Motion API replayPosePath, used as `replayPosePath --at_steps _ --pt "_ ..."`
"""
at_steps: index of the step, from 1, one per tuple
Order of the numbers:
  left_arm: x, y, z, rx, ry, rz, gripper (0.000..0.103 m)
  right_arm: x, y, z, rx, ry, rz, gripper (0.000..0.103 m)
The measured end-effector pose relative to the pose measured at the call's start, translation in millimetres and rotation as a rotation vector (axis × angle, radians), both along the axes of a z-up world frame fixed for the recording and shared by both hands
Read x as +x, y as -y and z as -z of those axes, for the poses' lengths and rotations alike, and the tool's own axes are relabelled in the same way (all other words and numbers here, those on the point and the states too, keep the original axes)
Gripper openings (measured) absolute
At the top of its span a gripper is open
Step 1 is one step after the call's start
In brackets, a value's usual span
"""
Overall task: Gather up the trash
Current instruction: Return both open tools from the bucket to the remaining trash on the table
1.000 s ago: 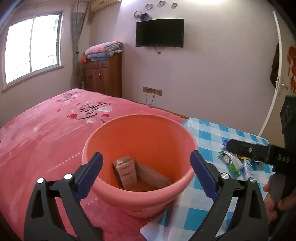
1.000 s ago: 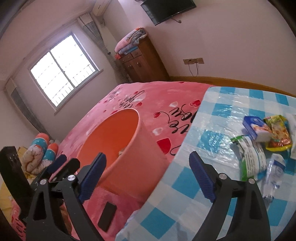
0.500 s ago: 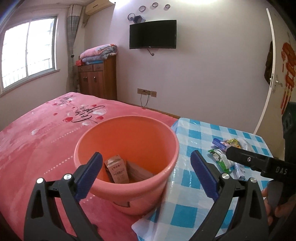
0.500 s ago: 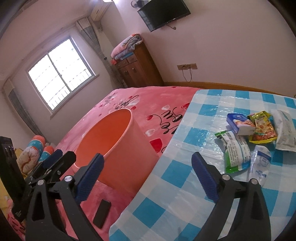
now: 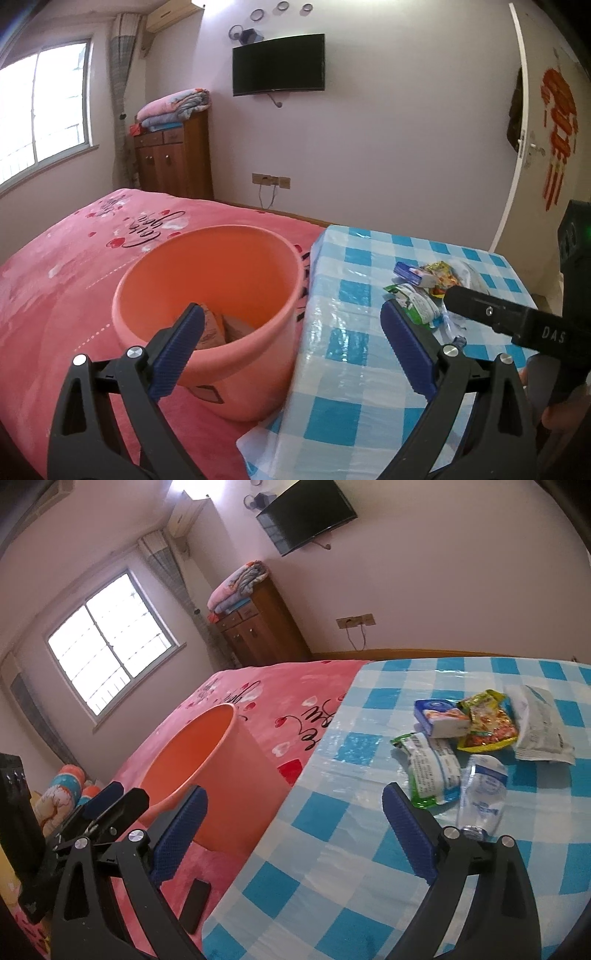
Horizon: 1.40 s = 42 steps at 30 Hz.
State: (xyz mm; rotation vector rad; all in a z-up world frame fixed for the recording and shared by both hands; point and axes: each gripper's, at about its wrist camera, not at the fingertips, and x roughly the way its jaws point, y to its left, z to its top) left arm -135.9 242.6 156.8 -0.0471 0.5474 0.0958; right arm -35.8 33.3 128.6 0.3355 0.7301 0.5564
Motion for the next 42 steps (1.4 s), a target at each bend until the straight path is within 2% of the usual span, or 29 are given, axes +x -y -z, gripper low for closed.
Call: replayPosePath --at_steps 13,24,37,42 --pt "8.2 34.6 8.3 0.016 -0.032 0.078 0.096 -5.0 41.0 6.4 0.028 -0.005 0.072 0.094" --pt "18.2 59.2 20.9 0.016 -0.084 0.101 0.096 -5.8 78.0 15.5 0.049 -0.012 0.14 0.094" --pt "36.0 85.9 35.4 0.023 -0.137 0.119 0.096 -3.8 121.4 37.1 0.036 -0.037 0.226 0.094" --pt "45.2 93.3 41.2 0.0 -0.163 0.135 0.096 -2.1 135.0 48.5 0.022 -0.058 0.253 0.094"
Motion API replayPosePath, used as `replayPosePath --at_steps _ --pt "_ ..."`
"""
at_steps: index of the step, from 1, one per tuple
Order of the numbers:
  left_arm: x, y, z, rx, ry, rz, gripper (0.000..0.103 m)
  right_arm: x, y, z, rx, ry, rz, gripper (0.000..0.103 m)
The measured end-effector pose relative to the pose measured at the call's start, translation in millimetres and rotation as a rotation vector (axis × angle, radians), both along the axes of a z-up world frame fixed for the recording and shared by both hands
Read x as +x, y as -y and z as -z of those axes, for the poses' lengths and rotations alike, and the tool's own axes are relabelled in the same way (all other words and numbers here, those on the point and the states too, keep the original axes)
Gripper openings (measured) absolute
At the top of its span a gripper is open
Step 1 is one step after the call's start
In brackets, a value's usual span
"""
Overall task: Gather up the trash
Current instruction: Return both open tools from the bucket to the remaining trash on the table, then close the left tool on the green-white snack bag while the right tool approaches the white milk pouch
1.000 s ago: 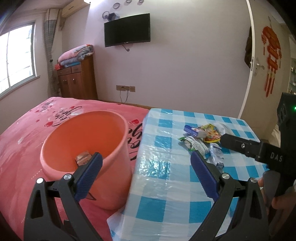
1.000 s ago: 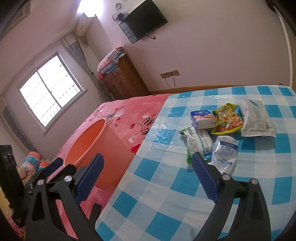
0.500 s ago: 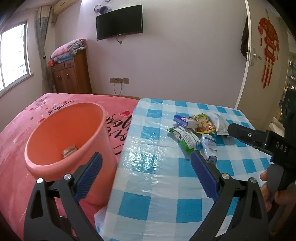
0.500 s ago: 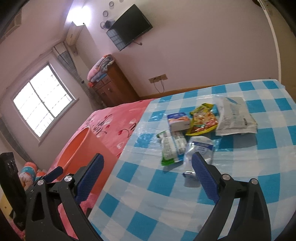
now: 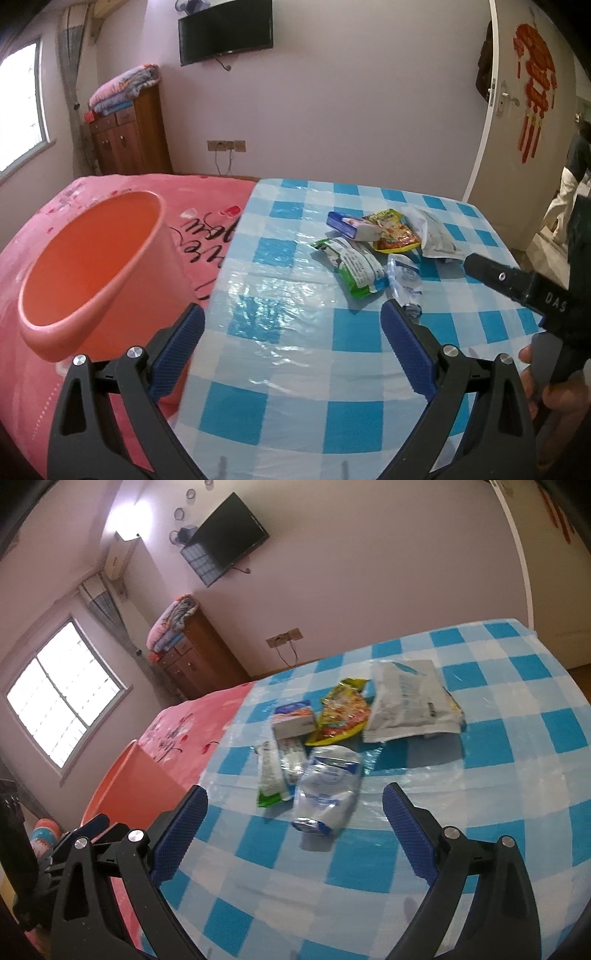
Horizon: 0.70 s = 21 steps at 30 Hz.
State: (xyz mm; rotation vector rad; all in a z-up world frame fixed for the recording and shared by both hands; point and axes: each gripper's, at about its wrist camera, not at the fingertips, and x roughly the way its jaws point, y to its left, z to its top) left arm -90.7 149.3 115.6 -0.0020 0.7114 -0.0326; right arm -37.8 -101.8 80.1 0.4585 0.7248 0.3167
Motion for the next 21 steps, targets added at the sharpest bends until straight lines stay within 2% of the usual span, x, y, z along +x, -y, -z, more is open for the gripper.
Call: replayPosePath --at_steps 9,17,21 --pt "32.1 22.4 19.0 -0.05 -0.085 0.021 0.096 8.7 18.2 24.4 -0.005 -0.043 0.008 0.094" --pt "73.5 42.2 34.2 -0.116 -0.143 0.033 0.096 16.1 17.6 40.9 -0.032 -0.065 -0.03 0.094" --pt "94.7 51.7 44.2 -0.117 -0.163 0.031 0.096 20.2 28.4 45.8 -0.02 -0.072 -0.016 0.094"
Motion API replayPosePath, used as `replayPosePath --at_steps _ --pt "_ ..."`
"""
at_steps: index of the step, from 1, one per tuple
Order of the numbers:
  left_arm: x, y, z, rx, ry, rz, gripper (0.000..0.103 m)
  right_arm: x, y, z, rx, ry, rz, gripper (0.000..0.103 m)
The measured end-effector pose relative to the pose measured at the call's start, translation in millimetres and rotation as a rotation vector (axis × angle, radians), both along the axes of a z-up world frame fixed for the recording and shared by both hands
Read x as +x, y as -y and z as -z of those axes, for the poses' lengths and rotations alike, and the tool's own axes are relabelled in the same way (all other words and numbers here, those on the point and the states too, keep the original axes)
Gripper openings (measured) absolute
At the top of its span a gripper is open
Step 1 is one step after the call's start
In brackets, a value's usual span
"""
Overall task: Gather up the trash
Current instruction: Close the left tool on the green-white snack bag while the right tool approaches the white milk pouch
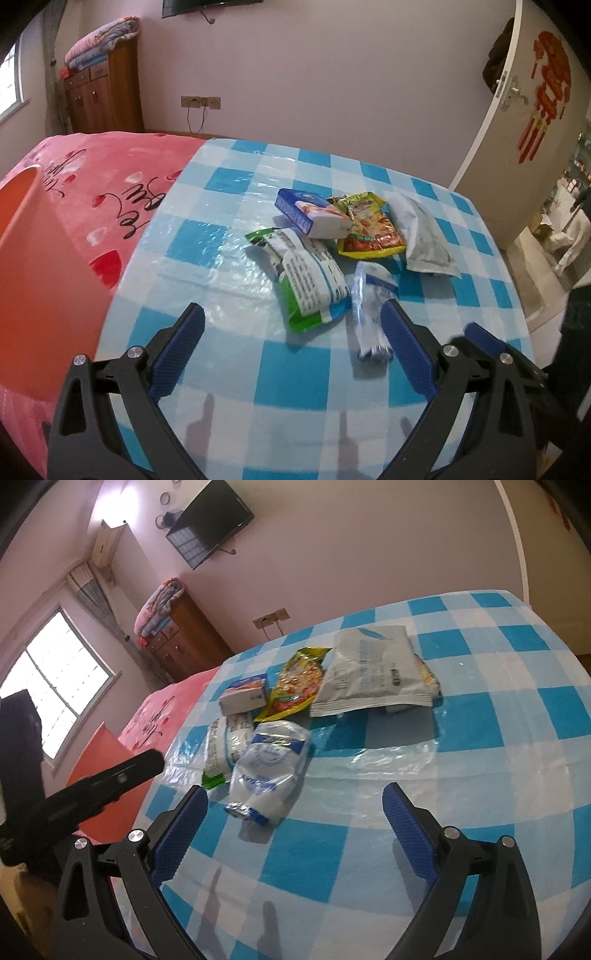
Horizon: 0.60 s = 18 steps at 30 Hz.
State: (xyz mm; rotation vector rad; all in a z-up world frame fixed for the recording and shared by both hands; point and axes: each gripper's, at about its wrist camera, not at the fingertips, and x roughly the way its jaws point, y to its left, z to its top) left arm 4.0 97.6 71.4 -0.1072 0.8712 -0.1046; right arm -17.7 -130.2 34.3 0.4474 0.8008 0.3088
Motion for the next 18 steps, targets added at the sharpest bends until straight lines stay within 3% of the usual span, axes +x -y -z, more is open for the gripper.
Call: replayPosePath --at_steps 18 --pt "68.6 15.7 36.4 -0.018 -0.084 -0.045 0.096 6.0 5.6 6.3 -0.006 0.006 -0.038 0.094"
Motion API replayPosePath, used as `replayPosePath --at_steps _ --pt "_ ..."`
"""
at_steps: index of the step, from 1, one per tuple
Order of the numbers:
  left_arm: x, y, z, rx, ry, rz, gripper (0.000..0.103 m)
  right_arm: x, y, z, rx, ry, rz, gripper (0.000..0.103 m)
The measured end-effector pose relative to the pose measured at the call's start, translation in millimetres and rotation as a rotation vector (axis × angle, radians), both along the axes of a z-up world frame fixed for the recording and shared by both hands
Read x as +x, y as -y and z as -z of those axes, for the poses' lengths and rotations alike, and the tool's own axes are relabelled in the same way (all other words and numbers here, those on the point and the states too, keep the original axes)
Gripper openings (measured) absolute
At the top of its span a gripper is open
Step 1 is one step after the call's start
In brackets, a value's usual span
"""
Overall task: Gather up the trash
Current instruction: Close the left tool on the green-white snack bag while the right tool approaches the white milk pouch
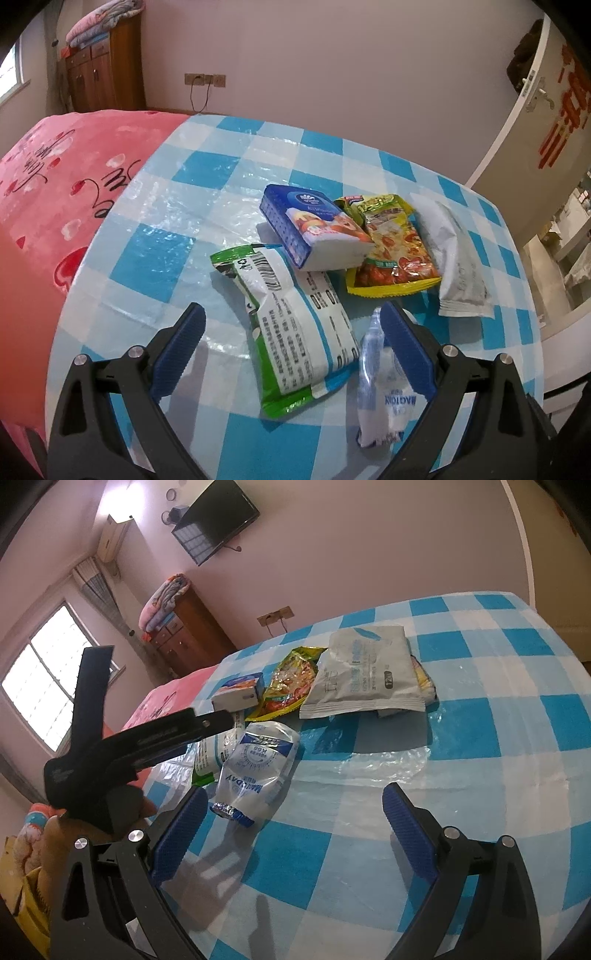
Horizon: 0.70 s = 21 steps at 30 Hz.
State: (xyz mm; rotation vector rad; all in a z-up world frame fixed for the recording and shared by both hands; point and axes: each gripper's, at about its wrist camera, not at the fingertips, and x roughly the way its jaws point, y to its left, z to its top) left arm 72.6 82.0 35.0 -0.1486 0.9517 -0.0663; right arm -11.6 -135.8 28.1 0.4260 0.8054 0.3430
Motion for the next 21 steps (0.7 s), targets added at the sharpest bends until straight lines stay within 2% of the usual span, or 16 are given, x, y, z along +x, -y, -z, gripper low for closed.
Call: replayPosePath --at_steps 3,7,9,13,17,21 --pt "6.4 -0.3 4.9 0.003 -0.014 -0.013 0.093 1.7 -0.1 2.7 0.006 -0.008 -0.006 0.094" --pt "13.6 -0.7 13.2 -0.002 -0.046 -0.023 0.073 3.6 -2.1 5.2 0.01 -0.015 -0.019 0.094" --pt "14.2 -1.2 13.7 0.001 -0.038 -0.023 0.071 3.9 -3.3 5.7 0.01 -0.015 -0.026 0.094" --pt "14.3 -1.0 13.7 -0.002 -0.027 -0.006 0.054 5.4 -5.7 7.0 0.008 -0.019 -0.036 0.094" --pt "11.4 -2.4 13.3 -0.007 -0.025 0.007 0.047 5.7 -8.0 7.7 0.007 -0.021 -0.041 0.094" --pt "1.2 -4.3 12.1 -0.008 -0.027 0.022 0.045 7.9 -10.5 7.6 0.009 -0.023 -0.046 0.094"
